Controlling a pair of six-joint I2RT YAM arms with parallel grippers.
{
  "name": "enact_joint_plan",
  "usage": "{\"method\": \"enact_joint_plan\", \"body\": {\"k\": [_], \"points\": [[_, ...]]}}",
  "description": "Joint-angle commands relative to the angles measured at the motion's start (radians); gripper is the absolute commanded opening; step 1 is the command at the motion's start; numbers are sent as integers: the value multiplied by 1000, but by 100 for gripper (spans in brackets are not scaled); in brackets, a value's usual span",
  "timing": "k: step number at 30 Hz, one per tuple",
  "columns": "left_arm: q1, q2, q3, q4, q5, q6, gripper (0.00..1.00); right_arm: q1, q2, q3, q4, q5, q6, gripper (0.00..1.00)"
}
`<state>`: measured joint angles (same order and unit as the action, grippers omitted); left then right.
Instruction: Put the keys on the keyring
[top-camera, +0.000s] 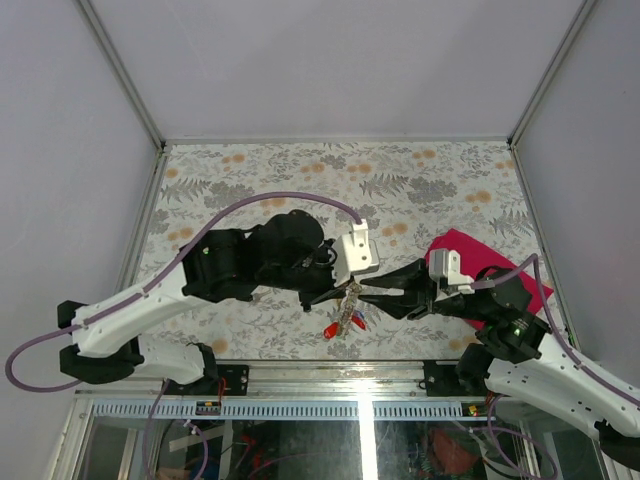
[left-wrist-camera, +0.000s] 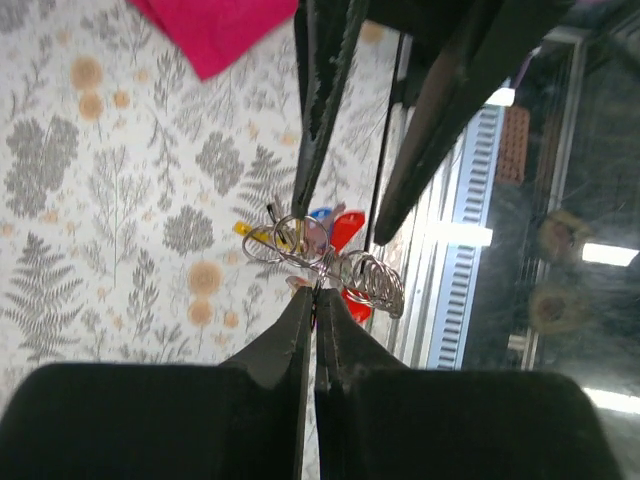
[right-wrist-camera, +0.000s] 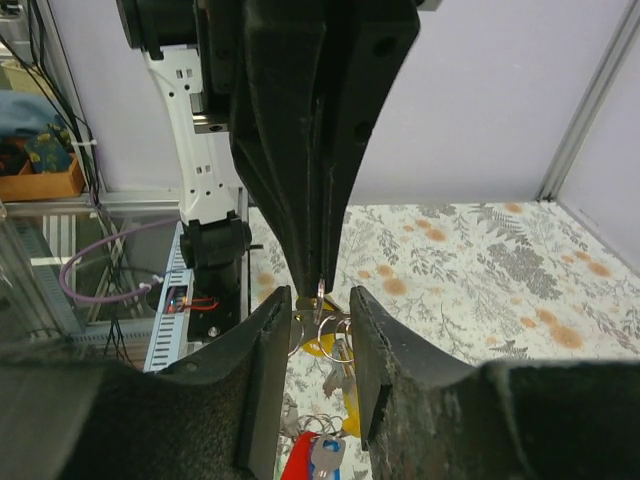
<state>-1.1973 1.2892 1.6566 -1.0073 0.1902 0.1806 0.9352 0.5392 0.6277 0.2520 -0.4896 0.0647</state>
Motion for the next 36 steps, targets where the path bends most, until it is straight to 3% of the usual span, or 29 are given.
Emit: {"method": "enact_joint_plan", "body": {"k": [1,22,25,31,36], "points": [[-3,29,90,-139,-71,39,0,-1,0,-5,9,-3,-25,37],[-5,77,133,-159,-66,51,0,0,148,-18,188,-94,25,36],[-3,75,129,-159,-62,54,0,0,156,-19,194,-101,30,28],[-7,73,124,-147,-58,59,0,0,166,-15,188,-119,36,0],[-6,39,105,-105,-62,57,2,0,167,-5,165,-130,34,0]]}}
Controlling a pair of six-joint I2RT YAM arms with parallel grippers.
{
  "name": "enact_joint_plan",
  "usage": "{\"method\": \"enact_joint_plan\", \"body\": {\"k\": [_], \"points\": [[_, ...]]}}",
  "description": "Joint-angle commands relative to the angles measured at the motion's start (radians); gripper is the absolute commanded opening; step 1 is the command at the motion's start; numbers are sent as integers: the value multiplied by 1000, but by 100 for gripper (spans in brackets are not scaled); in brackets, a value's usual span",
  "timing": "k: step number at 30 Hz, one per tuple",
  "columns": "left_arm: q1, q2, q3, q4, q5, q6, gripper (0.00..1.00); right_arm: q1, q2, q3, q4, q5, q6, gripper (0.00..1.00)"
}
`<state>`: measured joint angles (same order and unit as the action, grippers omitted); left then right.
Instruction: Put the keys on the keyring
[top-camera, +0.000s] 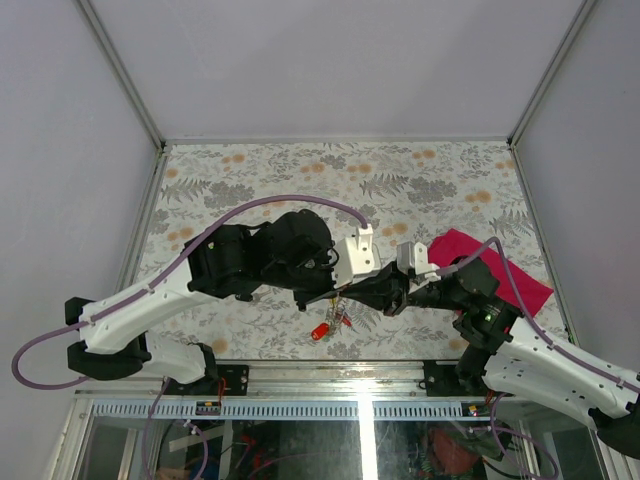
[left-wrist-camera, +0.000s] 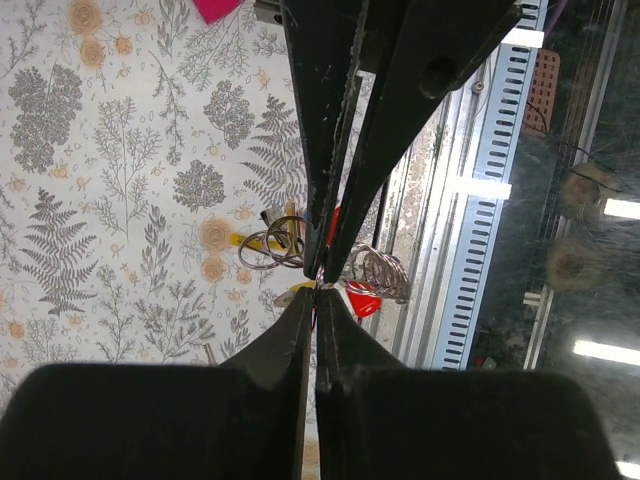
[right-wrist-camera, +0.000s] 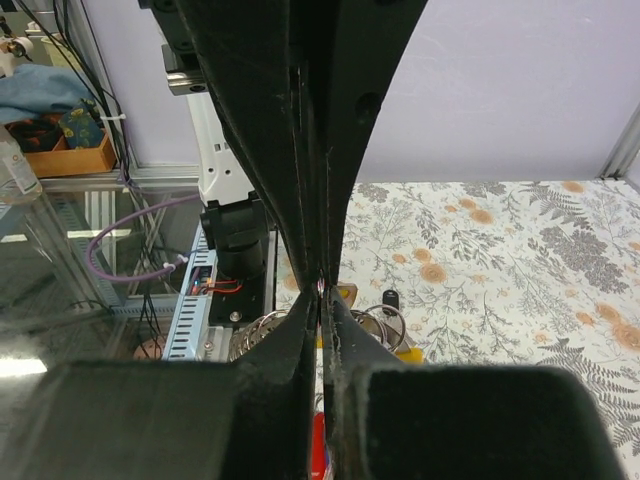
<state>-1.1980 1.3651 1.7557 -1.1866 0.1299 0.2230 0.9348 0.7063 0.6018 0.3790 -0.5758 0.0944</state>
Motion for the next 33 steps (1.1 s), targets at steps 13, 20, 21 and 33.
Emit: {"method": "enact_joint_plan", "body": {"k": [13,20,21,33], "points": [[-5,-281,-242,394,47,-33,24,0,-71,30,83,-9,31,0],[-6,-385,-378,587,46,-81,27,0,-90,20,168,-1,87,0],[-5,-398,-398,618,43,-92,27,0,-92,15,199,6,100,0],[-6,-494,-573,836,-30,-207,34,0,-130,1,195,200,99,0]]}}
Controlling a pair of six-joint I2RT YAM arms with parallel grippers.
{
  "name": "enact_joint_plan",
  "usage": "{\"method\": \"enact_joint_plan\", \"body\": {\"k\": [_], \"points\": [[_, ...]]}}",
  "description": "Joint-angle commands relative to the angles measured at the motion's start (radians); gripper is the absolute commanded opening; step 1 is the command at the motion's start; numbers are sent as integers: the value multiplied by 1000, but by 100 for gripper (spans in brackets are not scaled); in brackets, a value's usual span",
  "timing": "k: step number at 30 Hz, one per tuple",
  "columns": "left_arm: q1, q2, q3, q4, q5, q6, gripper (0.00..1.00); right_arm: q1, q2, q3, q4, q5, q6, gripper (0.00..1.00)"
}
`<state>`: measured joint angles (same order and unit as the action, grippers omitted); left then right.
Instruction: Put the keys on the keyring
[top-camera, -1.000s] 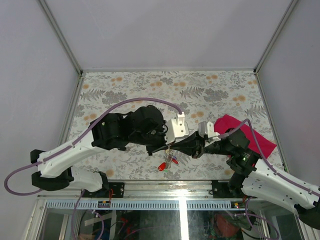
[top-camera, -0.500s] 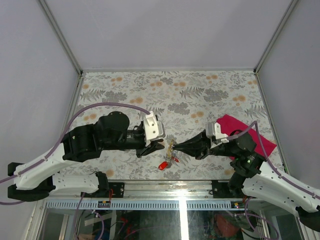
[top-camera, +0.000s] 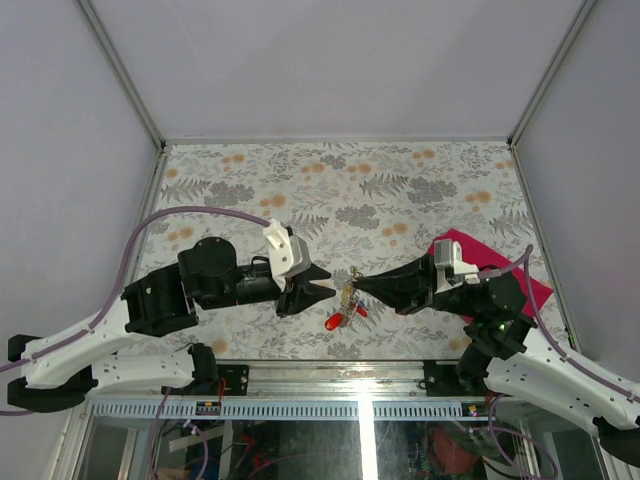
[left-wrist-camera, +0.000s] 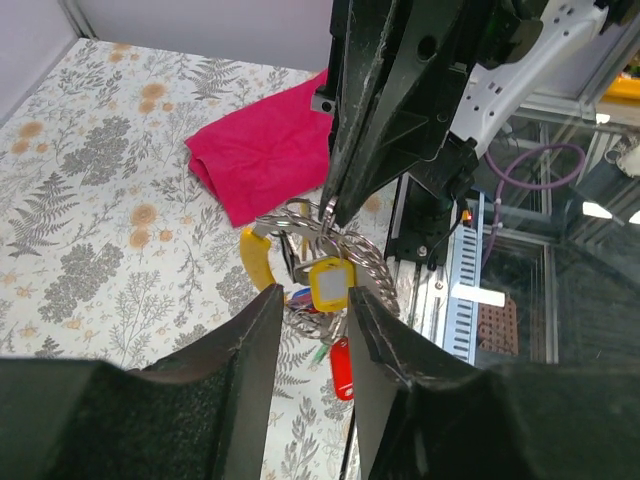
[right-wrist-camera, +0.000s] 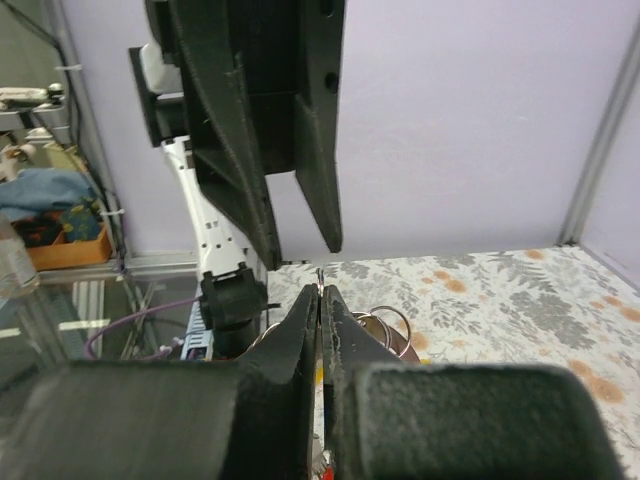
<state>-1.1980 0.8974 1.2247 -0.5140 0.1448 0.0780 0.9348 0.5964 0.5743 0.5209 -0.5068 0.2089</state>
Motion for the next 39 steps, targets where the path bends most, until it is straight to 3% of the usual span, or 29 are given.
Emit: {"method": "enact_joint_plan", "body": {"k": [1,7,15,30,39], "points": [[-6,-31,-56,188,-54,-75,36,0,-21,35,40,159,-24,0],[-6,-54,-163,349,-147,-152,46,0,-10,59,-3,325,-18,0],[-5,-13,-235,492,-205,-134,56,0,26,79,-1,370,7,0],[-5,1,-318,531,-95,-57,53,0,16,105,21,354,46,0],[-6,32,-321,533,-82,-46,45,0,7,126,16,325,70,0]]}}
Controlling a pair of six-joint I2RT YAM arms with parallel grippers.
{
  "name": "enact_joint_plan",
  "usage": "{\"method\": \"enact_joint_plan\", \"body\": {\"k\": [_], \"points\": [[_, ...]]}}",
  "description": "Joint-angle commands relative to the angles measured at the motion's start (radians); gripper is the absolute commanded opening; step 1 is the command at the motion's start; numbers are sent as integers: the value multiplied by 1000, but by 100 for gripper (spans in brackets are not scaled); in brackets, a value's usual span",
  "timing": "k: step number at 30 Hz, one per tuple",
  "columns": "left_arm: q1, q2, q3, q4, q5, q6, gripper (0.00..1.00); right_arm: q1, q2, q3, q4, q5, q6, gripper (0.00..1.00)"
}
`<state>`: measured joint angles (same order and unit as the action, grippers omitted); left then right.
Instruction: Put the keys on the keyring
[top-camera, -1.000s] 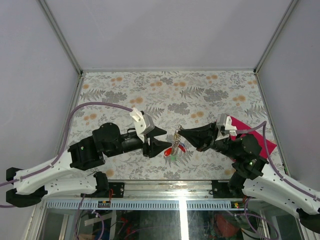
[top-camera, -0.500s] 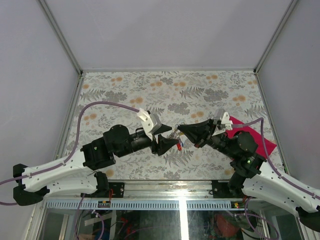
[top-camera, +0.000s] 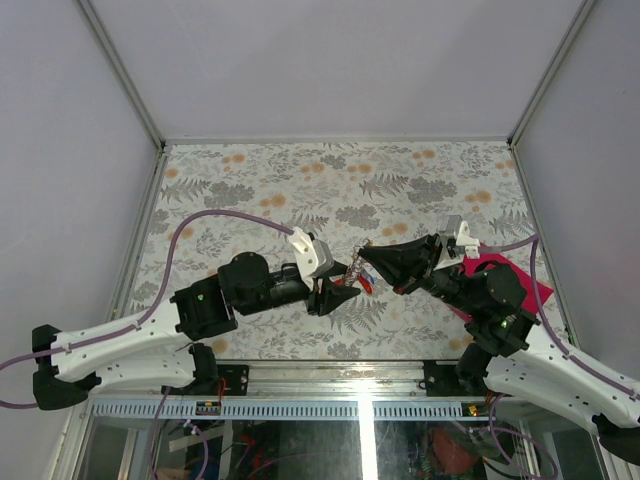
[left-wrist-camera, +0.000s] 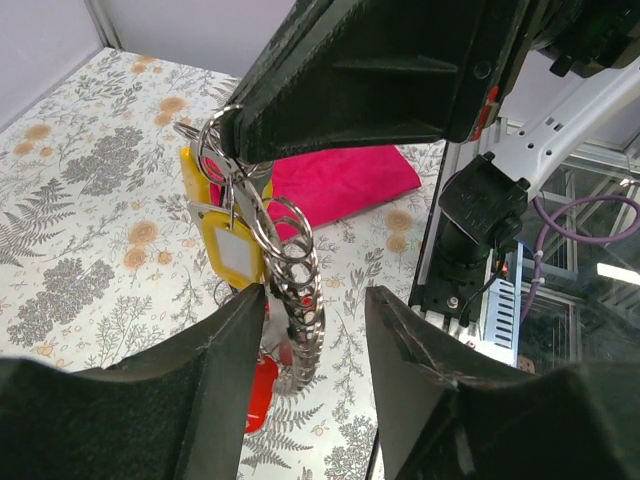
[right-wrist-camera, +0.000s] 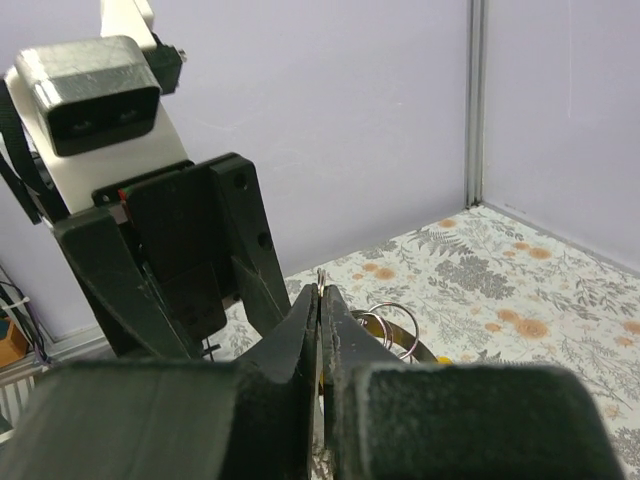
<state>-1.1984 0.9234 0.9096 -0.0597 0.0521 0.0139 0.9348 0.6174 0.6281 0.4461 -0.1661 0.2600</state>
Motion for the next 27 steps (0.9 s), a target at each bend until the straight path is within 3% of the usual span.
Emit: {"method": "enact_joint_plan", "body": {"k": [1,11,16,23,27], "points": [[-5,7,-6,86,5,16,44,1,-15,74,91,-15,20,0],[-5,32,-17,143,-29,7,34,0,-14,74,94,-15,36,0],[-5,40,-13,146,-46,7,24,0,-16,74,90,-11,38,0],[-5,40,-7,138,-40,8,1,0,-20,68,73,14,33,0],[-5,39,0,117,-33,8,0,0,-24,75,53,40,22,6]]}}
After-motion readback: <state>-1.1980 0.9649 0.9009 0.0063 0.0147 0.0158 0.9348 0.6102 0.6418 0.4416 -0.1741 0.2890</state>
